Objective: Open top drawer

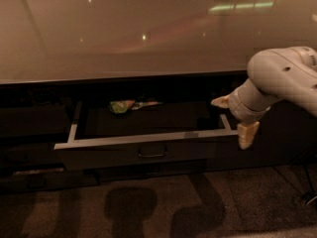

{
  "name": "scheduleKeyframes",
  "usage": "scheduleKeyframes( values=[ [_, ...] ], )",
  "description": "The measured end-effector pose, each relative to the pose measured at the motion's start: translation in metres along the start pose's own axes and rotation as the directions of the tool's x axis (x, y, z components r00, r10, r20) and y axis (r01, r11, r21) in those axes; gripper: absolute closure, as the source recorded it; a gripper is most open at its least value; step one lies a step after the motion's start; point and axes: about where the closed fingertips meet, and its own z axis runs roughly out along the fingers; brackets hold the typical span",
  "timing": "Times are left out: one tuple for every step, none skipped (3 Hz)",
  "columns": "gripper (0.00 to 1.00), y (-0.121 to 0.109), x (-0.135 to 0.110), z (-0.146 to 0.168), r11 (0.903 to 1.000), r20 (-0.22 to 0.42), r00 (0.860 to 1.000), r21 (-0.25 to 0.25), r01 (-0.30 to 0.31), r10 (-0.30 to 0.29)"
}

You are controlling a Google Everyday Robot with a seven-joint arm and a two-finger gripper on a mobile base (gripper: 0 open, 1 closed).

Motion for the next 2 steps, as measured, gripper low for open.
scheduleKeyframes(
  values=[
    [0.0,-0.0023,-0.0025,-0.0177,0.9998,-0.015,1.0,0.019,0.007,-0.007],
    [0.19,-0.0022,-0.0011,-0.0179,0.9995,-0.013,1.0,0.022,0.021,-0.021]
  ],
)
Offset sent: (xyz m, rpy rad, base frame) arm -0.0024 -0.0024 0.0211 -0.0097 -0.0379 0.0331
